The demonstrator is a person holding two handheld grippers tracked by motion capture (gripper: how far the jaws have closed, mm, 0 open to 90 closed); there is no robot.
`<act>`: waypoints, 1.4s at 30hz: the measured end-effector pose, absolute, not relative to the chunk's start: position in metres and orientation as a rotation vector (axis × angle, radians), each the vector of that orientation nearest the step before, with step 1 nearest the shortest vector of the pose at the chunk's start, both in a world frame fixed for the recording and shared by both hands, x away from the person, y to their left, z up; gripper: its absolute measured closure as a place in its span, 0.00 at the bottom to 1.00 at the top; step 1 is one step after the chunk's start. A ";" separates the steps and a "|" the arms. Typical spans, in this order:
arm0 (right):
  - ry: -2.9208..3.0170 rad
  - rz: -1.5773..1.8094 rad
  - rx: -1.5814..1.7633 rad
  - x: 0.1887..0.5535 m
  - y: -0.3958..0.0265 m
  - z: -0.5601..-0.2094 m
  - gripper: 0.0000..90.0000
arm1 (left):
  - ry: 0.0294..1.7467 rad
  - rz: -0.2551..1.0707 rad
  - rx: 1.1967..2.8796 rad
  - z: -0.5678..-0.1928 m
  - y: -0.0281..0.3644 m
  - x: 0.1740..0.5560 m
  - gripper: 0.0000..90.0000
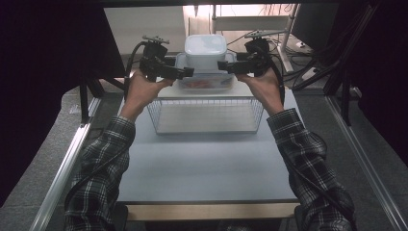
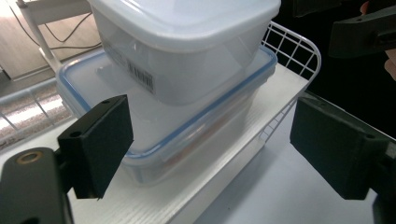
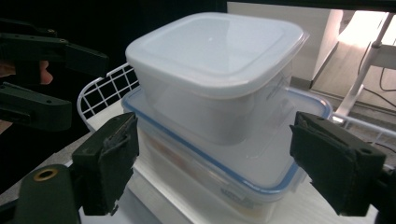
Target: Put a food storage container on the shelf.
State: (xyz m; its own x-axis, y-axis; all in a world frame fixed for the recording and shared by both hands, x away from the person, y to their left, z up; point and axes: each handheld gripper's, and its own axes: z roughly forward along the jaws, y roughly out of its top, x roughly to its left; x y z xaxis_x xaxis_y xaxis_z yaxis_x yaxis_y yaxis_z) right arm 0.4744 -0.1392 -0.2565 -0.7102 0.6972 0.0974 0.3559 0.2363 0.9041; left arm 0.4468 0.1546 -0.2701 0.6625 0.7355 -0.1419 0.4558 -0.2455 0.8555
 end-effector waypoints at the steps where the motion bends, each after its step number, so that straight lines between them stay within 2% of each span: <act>1: 2.199 1.464 0.974 0.473 -0.141 -0.261 0.14 | 0.934 0.337 1.895 -0.273 0.155 0.445 0.12; 15: 2.241 1.427 0.939 0.459 -0.156 -0.282 0.07 | 0.885 0.334 1.921 -0.295 0.158 0.423 0.06; 42: 2.326 1.434 0.855 0.418 -0.162 -0.316 0.04 | 0.770 0.336 2.005 -0.343 0.147 0.379 0.03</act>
